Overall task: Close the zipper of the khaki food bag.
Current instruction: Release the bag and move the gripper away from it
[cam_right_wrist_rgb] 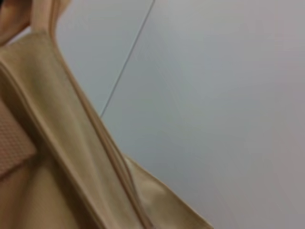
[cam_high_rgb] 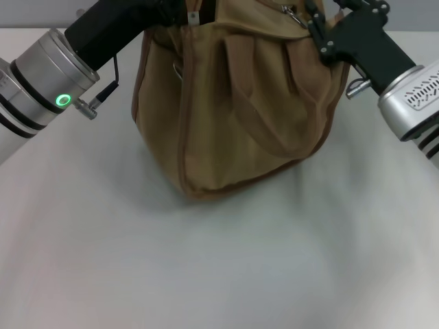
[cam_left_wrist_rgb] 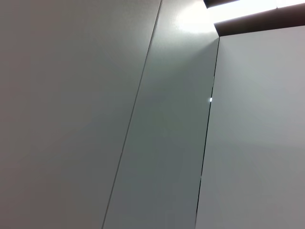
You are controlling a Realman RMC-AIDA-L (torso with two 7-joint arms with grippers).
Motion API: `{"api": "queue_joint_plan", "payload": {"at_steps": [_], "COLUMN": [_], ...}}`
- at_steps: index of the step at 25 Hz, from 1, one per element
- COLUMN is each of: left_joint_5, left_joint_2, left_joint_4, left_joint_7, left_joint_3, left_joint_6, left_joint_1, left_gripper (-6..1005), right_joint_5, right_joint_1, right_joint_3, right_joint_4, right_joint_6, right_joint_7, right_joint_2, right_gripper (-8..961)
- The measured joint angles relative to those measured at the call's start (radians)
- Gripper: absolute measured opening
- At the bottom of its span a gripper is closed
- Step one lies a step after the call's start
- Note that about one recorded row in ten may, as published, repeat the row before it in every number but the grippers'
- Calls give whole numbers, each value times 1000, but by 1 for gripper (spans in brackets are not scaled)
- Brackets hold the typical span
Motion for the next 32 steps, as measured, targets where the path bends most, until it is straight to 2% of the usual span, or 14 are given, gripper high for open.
{"api": "queue_joint_plan", "payload": {"at_steps": [3,4,8,9,18,20,23,28,29,31,32], "left_joint_5": [0,0,3,5,3,0,-56,-114,-76,-61,-22], "left_joint_2": [0,0,1,1,9,11,11,13,16,18,22], "left_joint_4": [0,0,0,0,19,54,108,158,204,218,256], "left_joint_7": [0,0,3,6,40,30,28,33,36,37,37], "left_joint_3": [0,0,1,1,-3,-8,-13,-3,42,59,100], "left_joint_6": [0,0,-3,-26,-101,-83,34,210,247,255,272], "left_joint_1": [3,6,22,54,171,203,246,297,329,339,362], "left_gripper": [101,102,102,103,105,105,106,321,398,552,591], "right_joint_5": [0,0,-3,-6,-9,-10,-11,-40,-49,-69,-82], "right_joint_1": [-25,-53,-96,-120,-179,-182,-184,-190,-192,-201,-207], "right_joint_3": [21,41,44,40,35,34,33,33,33,33,33], "right_joint_4": [2,6,4,0,2,8,20,33,36,38,34], "right_joint_6": [-47,-114,-204,-232,-283,-283,-284,-294,-299,-306,-309], "right_joint_7": [11,43,138,192,240,240,241,244,248,290,322], "right_joint_2": [0,0,-2,-4,-5,-4,-3,-2,-1,-3,-6], "right_gripper": [392,393,397,398,406,408,416,428,429,429,429]}}
